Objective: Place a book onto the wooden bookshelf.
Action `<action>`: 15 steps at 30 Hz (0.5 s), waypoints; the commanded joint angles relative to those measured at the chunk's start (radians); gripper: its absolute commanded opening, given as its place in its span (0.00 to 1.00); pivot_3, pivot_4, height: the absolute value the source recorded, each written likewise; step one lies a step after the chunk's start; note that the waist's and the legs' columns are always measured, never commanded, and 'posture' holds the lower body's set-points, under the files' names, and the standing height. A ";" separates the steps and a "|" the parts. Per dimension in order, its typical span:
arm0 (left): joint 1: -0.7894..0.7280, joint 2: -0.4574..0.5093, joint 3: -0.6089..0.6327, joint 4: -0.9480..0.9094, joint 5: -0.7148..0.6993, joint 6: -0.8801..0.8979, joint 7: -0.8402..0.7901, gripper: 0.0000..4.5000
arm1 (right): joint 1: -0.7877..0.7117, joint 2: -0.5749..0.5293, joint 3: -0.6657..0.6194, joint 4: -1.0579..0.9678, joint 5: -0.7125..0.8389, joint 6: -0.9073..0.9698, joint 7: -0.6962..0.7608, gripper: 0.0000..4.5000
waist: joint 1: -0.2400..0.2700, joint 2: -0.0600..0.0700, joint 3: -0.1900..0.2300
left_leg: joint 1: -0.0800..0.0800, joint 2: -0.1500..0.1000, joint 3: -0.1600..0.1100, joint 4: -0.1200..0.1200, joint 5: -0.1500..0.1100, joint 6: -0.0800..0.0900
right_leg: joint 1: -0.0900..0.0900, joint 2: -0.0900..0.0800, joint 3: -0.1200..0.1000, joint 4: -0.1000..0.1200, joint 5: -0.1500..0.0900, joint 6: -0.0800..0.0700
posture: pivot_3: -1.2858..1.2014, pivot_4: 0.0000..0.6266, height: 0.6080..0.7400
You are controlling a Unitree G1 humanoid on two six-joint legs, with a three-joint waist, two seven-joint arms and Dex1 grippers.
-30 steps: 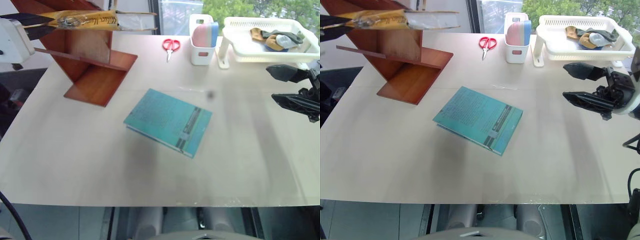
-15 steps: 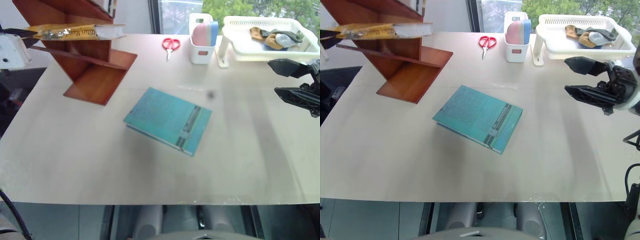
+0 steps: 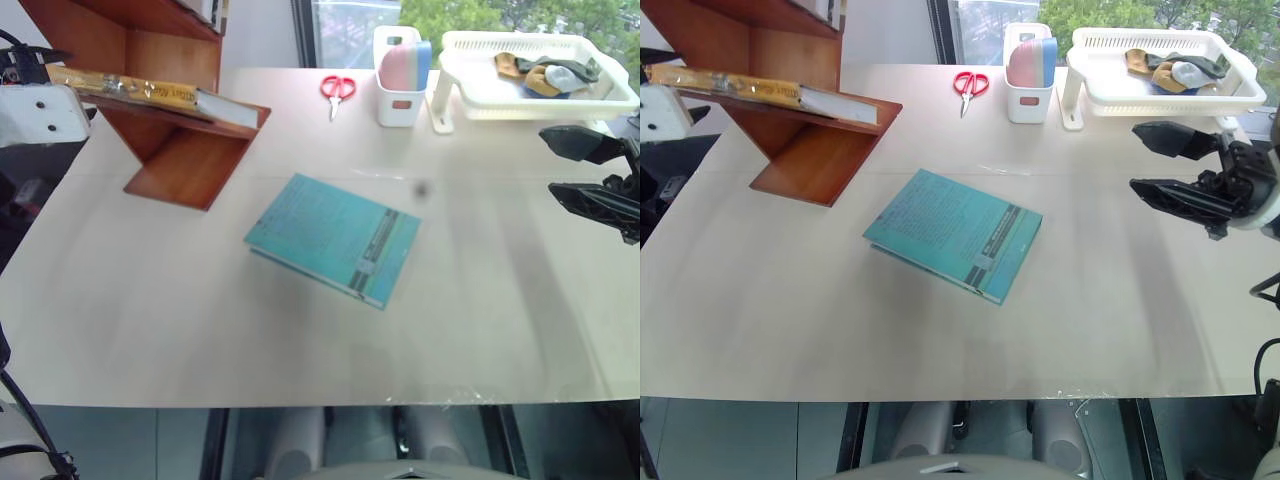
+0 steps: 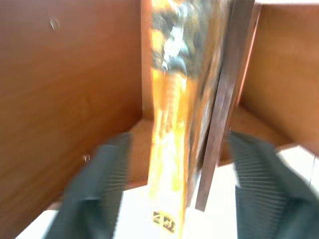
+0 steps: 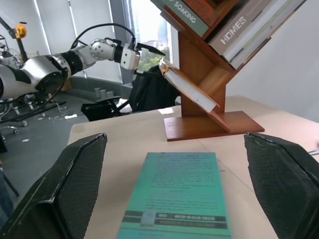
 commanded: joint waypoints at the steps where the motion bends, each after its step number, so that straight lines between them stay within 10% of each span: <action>1: -0.031 0.047 -0.003 0.009 0.033 0.017 0.067 1.00 | -0.017 0.001 -0.022 -0.017 0.013 -0.011 0.000 1.00 | 0.000 0.000 0.000 | 0.000 0.000 0.000 0.000 0.000 0.000 | 0.000 0.000 0.000 0.000 0.000 0.000 | 0.52 0.24 1.00; 9: 0.021 0.074 0.076 -0.001 -0.088 -0.043 0.055 1.00 | -0.032 0.002 -0.014 -0.007 0.006 -0.009 0.006 1.00 | 0.001 0.000 0.000 | -0.001 0.000 0.000 0.000 0.000 0.000 | 0.000 0.000 0.000 0.000 0.000 0.000 | 0.52 0.24 1.00; 15: 0.258 0.066 0.235 -0.146 -0.458 -0.090 -0.192 1.00 | -0.036 -0.007 -0.016 0.004 0.004 -0.002 0.012 1.00 | 0.000 0.000 0.000 | -0.001 0.003 0.001 0.000 0.000 0.000 | -0.001 0.000 0.000 0.001 0.000 0.000 | 0.52 0.24 1.00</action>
